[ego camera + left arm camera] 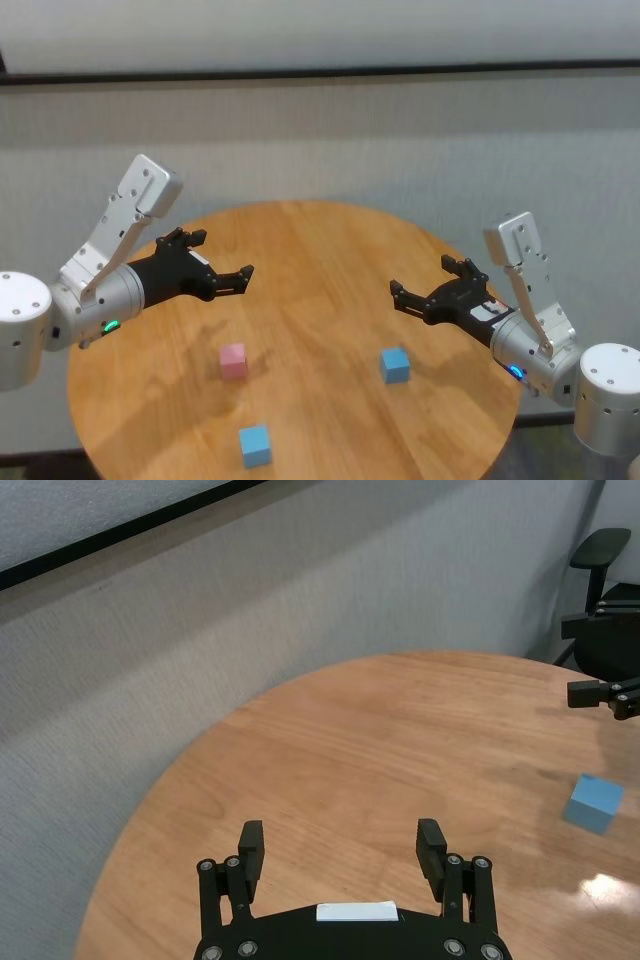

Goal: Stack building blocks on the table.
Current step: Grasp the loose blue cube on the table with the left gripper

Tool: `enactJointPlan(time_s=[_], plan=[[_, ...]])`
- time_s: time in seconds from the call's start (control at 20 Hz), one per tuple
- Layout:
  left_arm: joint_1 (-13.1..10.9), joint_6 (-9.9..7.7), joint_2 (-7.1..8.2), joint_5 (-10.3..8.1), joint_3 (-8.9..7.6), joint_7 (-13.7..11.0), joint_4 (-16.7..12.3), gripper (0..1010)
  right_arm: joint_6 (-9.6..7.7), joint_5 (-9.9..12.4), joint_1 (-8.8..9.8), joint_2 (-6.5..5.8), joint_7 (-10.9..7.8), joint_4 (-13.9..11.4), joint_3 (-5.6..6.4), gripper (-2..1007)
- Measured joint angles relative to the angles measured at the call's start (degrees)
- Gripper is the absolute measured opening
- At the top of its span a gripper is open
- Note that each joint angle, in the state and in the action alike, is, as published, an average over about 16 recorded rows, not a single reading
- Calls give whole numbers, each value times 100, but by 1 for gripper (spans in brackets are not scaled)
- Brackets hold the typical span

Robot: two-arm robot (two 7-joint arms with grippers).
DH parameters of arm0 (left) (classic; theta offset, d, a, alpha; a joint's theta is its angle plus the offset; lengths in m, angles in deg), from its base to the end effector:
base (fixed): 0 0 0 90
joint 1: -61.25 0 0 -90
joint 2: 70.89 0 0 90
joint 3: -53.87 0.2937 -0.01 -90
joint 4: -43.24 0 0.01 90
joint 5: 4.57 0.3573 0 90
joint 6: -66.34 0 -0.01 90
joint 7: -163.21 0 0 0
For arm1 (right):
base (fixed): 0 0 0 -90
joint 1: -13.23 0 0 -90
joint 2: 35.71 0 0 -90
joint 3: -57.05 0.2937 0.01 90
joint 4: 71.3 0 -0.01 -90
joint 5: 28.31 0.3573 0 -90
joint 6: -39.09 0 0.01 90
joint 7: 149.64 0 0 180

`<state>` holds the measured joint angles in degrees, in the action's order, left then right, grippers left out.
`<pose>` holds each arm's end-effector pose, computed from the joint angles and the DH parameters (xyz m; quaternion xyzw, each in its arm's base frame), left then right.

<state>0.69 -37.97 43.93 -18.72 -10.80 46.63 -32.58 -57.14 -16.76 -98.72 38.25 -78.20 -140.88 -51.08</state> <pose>0.4940 0.0247 -0.2086 0.1751 -0.0401 0.4207 0.8892 0.4753 -0.0145 -0.2888 -0.1157 0.0059 -0.5049 0.8554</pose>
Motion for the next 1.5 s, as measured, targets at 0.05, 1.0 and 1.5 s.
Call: enactJointPlan(time_s=[0.05, 1.0, 1.5], plan=[[0, 0, 0, 0, 0, 0, 0, 1000, 0, 0, 0, 0, 0, 0, 0, 1000], [0, 0, 0, 0, 0, 0, 0, 999, 0, 0, 0, 0, 0, 0, 0, 1001], [-1, 1, 1, 0, 0, -4, -2, 999, 0, 0, 0, 0, 0, 0, 0, 1000]])
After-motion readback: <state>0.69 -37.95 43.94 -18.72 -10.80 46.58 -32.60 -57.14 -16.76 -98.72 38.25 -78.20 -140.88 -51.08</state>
